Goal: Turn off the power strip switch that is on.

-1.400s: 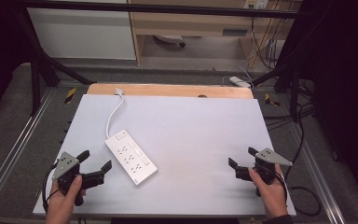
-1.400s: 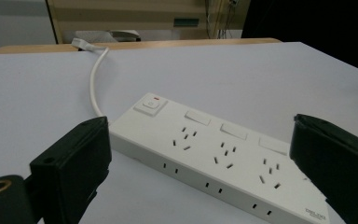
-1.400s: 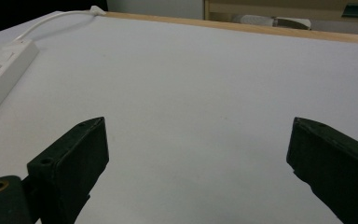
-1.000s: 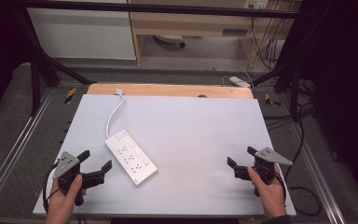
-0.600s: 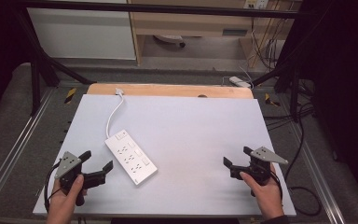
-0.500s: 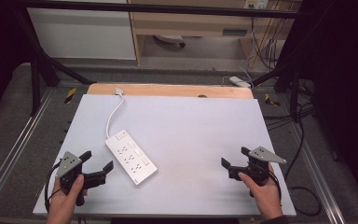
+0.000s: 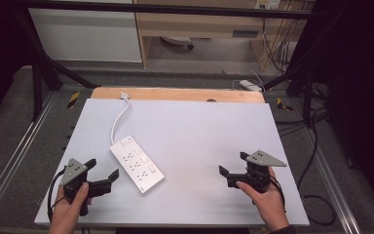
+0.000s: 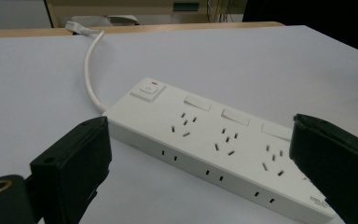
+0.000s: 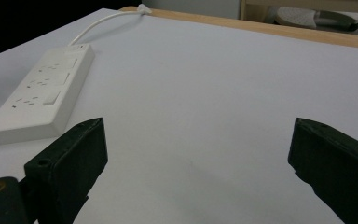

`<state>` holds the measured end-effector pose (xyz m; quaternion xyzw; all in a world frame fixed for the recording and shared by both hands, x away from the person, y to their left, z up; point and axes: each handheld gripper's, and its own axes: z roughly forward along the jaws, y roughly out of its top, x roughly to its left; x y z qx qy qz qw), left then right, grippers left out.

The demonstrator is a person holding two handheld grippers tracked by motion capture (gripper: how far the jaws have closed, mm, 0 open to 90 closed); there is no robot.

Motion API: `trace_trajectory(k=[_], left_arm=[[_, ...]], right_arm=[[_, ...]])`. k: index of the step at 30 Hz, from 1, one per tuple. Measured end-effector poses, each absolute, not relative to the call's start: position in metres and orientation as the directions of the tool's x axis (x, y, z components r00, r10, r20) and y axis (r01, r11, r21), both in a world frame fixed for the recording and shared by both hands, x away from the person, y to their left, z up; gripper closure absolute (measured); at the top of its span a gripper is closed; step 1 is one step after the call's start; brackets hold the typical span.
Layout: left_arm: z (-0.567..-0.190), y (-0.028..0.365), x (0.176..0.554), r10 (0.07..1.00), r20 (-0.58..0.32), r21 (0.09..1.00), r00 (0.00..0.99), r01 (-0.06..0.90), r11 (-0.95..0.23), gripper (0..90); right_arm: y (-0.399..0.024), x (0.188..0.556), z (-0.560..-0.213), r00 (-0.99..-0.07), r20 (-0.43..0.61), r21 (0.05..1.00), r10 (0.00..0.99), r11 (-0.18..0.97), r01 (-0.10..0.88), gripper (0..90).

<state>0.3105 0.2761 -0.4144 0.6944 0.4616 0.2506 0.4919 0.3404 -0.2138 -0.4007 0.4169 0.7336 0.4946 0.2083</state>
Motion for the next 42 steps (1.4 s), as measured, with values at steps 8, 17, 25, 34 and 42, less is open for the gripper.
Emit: trace_trajectory(k=[8,17,25,34,42], left_arm=[[-0.415,0.274,0.311,0.885,-0.098,0.913,0.456,0.396,-0.102,5.7],[-0.415,0.274,0.311,0.886,-0.092,0.911,0.454,0.398,-0.109,5.7],[-0.415,0.274,0.312,0.886,-0.092,0.911,0.454,0.397,-0.109,5.7],[-0.416,0.273,0.312,0.886,-0.088,0.91,0.455,0.399,-0.115,5.7],[-0.416,0.274,0.312,0.886,-0.09,0.909,0.455,0.401,-0.114,5.8]], right_arm=[[-0.186,0.348,-0.401,-0.608,0.119,0.881,0.785,0.199,0.43,7.2],[-0.152,0.353,-0.387,-0.663,0.111,0.887,0.74,0.227,0.401,11.4],[-0.123,0.354,-0.383,-0.689,0.126,0.903,0.714,0.206,0.378,25.5],[-0.107,0.352,-0.373,-0.737,0.093,0.923,0.67,0.219,0.316,50.4],[-0.092,0.353,-0.369,-0.766,0.082,0.935,0.638,0.216,0.28,75.2]])
